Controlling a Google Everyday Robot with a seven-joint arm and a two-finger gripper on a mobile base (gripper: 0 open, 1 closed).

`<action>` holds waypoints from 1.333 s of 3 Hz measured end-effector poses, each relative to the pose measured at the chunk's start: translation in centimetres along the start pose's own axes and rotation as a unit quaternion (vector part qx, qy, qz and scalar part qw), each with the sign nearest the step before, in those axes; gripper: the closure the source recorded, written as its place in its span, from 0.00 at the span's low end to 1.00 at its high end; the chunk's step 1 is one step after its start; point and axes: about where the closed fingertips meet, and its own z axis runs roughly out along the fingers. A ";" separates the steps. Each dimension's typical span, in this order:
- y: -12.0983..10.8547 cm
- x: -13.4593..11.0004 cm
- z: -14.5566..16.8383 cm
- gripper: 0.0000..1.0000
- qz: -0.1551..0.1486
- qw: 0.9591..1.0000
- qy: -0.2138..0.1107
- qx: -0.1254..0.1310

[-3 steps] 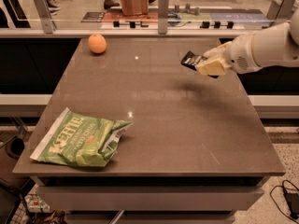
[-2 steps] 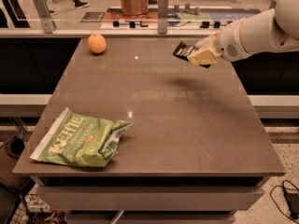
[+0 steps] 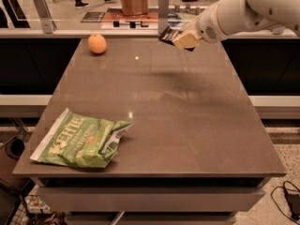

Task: Move rxbar chocolate near orange

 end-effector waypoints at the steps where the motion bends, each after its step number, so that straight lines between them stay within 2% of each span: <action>1: -0.7 -1.9 2.6 1.00 -0.009 1.000 -0.016 0.002; 2: -0.7 -3.6 5.4 1.00 -0.015 0.999 -0.036 -0.006; 4: 1.0 -5.7 10.7 1.00 -0.025 0.997 -0.052 -0.057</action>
Offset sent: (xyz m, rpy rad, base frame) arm 0.0670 0.0751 -0.0049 0.0713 -0.0768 0.0765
